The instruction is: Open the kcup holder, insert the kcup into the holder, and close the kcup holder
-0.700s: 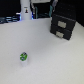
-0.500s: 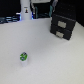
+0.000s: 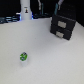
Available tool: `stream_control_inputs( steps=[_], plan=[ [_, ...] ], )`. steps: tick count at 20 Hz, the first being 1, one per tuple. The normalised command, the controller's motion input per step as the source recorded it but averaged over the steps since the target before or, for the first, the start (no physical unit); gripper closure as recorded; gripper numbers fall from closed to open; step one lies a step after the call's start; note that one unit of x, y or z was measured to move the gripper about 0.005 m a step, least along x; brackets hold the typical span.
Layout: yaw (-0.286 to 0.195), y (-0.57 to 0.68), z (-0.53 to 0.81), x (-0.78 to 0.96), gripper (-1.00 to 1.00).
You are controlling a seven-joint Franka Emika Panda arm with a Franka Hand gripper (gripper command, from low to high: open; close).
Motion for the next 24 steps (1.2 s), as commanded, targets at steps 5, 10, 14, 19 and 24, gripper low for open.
stream_control_inputs(
  steps=[5,10,14,19,24],
  plan=[
    [-0.187,0.62,-0.01,-0.4,-1.0],
    [-0.181,0.63,-0.04,-0.43,-1.0],
    [-0.168,0.66,-0.12,-0.43,-1.0],
    [-0.16,0.65,-0.21,-0.37,-1.0],
    [-0.153,0.5,-0.37,-0.16,-1.0]
  ],
)
